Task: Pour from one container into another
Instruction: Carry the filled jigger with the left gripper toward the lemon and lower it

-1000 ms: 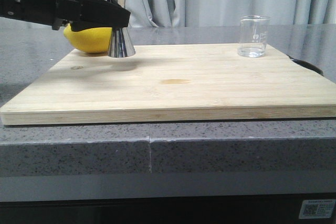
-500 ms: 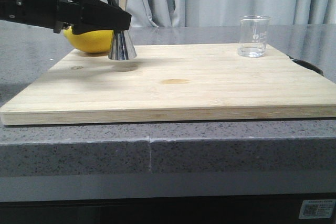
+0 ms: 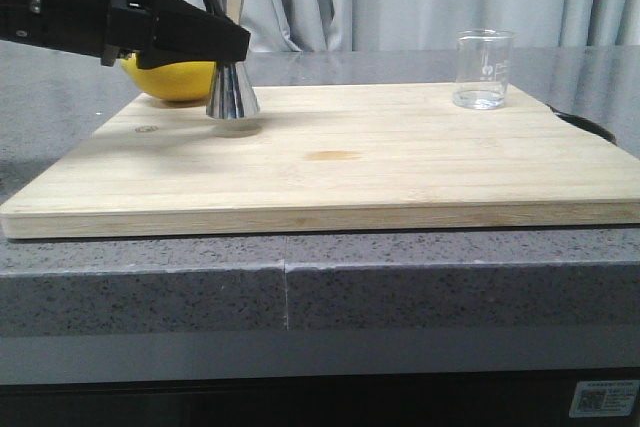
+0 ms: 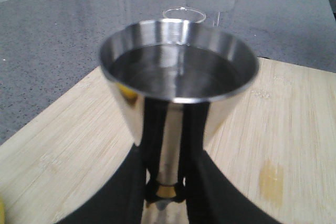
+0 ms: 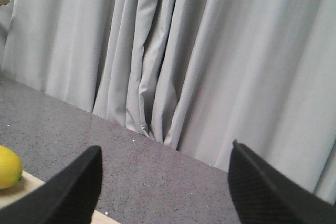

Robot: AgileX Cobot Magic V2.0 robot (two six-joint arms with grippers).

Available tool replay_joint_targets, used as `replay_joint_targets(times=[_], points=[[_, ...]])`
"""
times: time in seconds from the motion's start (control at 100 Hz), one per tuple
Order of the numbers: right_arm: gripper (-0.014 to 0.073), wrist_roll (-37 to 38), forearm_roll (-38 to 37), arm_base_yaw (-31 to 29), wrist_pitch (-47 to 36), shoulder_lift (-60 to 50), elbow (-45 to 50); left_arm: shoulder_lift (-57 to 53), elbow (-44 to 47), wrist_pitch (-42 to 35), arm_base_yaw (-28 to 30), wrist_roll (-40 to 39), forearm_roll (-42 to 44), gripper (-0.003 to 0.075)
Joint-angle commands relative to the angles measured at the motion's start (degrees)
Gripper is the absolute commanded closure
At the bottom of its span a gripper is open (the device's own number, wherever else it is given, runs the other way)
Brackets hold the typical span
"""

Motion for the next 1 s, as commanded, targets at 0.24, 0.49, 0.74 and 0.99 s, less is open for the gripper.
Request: replay_joint_targets(times=[0.24, 0.49, 0.74, 0.99], points=[[0.0134, 0.09, 0.96, -0.22, -2.59, -0.62, -1.24, -1.15, -1.73, 4.93, 0.13, -0.05, -3.44, 0.0739], [0.0134, 0.09, 0.92, -0.22, -2.59, -0.62, -1.24, 0.53, -1.73, 5.62, 0.13, -0.05, -3.56, 0.0739], [0.0134, 0.09, 0.83, -0.22, -2.59, -0.62, -1.24, 1.43, -1.73, 5.92, 0.13, -0.05, -3.56, 0.0739], [0.0134, 0.09, 0.83, -0.22, -2.59, -0.62, -1.24, 1.43, -1.73, 5.98, 0.13, -0.05, -3.45, 0.0738]])
